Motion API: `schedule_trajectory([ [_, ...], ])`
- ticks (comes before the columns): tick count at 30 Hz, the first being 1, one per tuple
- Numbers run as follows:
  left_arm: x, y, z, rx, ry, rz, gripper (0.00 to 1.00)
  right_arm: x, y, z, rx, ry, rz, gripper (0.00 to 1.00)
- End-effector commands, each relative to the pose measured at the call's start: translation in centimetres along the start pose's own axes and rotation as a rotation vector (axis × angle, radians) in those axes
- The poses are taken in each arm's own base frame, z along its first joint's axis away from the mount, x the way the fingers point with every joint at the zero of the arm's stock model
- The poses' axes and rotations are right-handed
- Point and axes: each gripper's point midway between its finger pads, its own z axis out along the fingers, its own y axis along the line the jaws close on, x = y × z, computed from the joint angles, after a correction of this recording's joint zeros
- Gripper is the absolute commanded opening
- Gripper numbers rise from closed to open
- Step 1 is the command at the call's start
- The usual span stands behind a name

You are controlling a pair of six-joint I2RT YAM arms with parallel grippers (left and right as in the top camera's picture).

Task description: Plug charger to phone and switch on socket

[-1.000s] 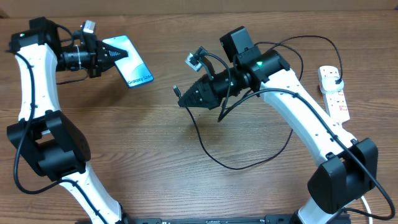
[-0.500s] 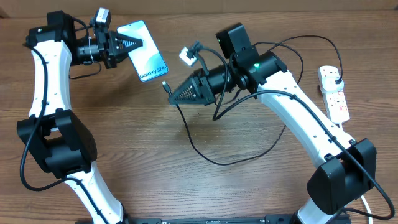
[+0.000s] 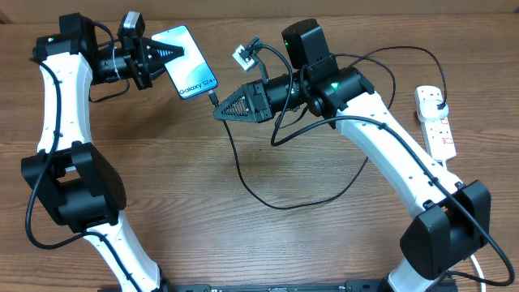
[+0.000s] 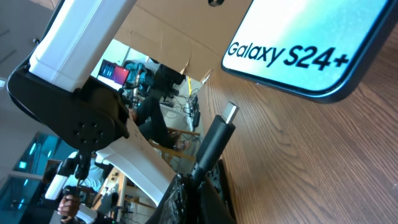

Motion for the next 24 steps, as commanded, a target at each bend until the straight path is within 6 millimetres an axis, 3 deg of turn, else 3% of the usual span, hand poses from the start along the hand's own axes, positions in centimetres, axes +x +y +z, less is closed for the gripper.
schedule_trajectory([
  [1,1.1,-3.6,-0.1,0.06,0.015,0.047,0.04,-0.1,0.8,0.3,-0.008,-0.001,-0.013,0.04],
  [8,0.7,-3.7,-0.1,0.06,0.016,0.044,0.04,0.6,1.7,0.9,-0.095,0.023,-0.052,0.04],
  [14,0.7,-3.7,-0.1,0.06,0.016,0.048,0.04,1.3,0.2,1.4,-0.133,0.01,-0.028,0.04],
  [24,0.8,-3.7,0.3,0.06,0.024,0.052,0.04,0.3,-0.5,1.6,-0.126,-0.052,-0.033,0.04],
])
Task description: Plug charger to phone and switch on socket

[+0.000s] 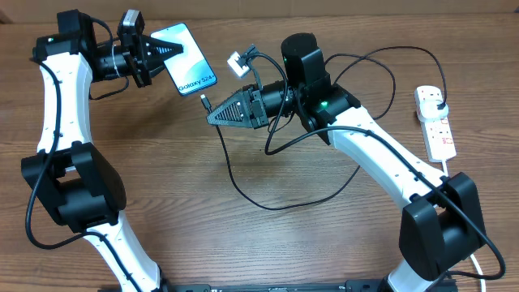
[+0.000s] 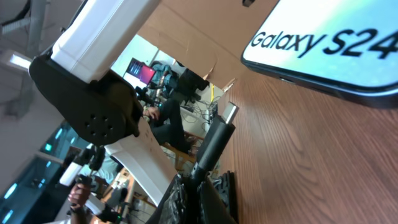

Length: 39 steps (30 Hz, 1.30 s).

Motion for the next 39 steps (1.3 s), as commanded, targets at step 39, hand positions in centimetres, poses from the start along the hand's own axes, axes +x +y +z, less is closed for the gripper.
schedule_trajectory([
  [39,2.1,-3.6,2.0,0.057,0.068,0.095,0.04,-0.6,-2.0,-0.9,0.073,-0.051,0.065,0.04],
])
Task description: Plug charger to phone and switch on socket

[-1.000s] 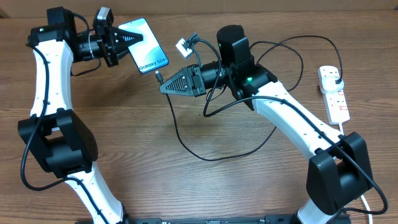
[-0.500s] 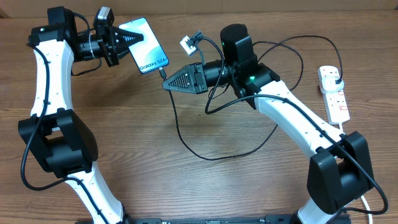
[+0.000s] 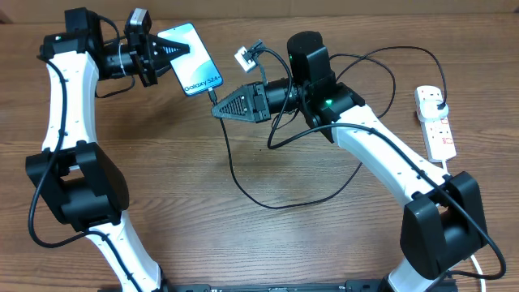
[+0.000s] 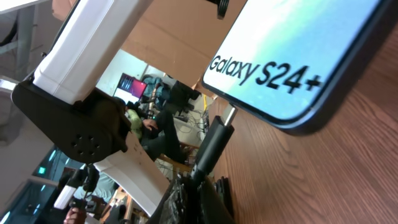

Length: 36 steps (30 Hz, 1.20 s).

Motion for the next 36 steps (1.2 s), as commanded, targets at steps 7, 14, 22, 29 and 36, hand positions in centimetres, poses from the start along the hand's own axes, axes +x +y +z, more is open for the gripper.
schedule_trajectory([
  [7,1.5,-3.6,0.5,0.059,0.033,0.067,0.04,0.4,-0.9,0.2,0.029,-0.003,0.033,0.04],
  [14,1.3,-3.6,0.0,0.06,0.021,0.072,0.04,0.4,-0.8,0.2,0.024,0.001,0.034,0.04],
  [22,1.3,-3.6,-0.1,0.06,0.02,0.073,0.04,0.5,-0.6,0.2,0.014,0.005,0.029,0.04],
  [29,1.2,-3.6,-0.1,0.059,0.02,0.076,0.04,0.7,0.0,0.2,-0.015,0.021,0.018,0.04],
  [36,1.1,-3.6,-0.1,0.059,0.019,0.09,0.04,0.9,0.3,0.2,-0.035,0.035,0.023,0.04],
])
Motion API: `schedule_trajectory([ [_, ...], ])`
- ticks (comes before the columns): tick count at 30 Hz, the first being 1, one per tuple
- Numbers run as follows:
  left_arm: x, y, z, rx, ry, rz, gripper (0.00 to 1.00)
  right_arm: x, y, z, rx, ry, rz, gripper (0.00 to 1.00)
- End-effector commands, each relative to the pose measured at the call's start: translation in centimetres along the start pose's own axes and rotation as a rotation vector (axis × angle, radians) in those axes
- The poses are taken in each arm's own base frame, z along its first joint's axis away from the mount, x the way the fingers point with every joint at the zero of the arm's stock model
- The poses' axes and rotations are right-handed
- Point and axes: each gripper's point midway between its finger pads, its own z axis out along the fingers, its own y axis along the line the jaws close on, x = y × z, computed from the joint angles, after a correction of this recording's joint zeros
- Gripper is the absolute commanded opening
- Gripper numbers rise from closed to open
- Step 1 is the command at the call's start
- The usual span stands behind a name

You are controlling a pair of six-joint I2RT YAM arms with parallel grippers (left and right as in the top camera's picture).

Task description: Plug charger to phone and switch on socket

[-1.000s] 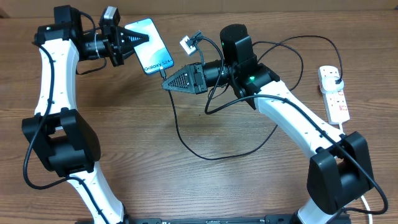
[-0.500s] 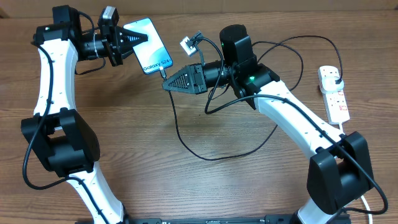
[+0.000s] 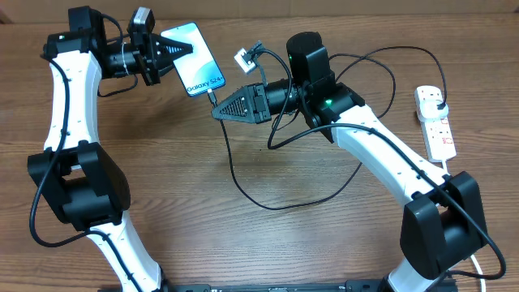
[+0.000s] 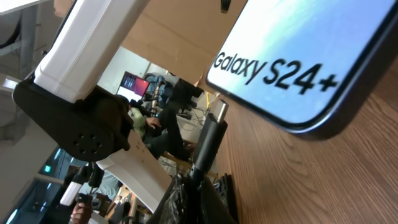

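Observation:
My left gripper is shut on the top end of a Galaxy S24+ phone, holding it up at the back left with its screen lit. The right gripper is shut on the black charger plug. The plug's metal tip points at the phone's lower edge and stands just short of it, slightly left of the corner. The black cable trails from the plug across the table. A white socket strip lies at the right edge.
The cable loops over the wooden table in the middle. A small white adapter block hangs on wires by the right arm. A cardboard wall runs along the back edge.
The phone has shifted slightly right and down toward the plug. The plug tip sits a little closer to the phone's lower edge. Both grippers keep their hold.
The right gripper held the plug close under the phone's lower edge. Then it stood farther left and lower, with a wider gap. Later the plug was back up near the phone, and now the phone and plug are nearly touching.

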Motion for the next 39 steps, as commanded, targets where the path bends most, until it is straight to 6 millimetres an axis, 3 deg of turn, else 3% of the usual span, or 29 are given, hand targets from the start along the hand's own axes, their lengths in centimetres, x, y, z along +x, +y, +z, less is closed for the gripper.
schedule_trajectory([
  [1,1.06,-3.59,-0.41,0.059,0.012,0.061,0.04,0.57,0.21,0.21,-0.025,0.022,0.007,0.04],
  [16,1.04,-3.6,-0.41,0.059,0.014,0.014,0.04,0.79,-0.69,0.2,0.014,0.015,0.056,0.04],
  [39,1.17,-3.67,0.16,0.059,0.026,0.066,0.04,0.35,-0.54,-0.04,0.008,0.003,0.029,0.04],
])
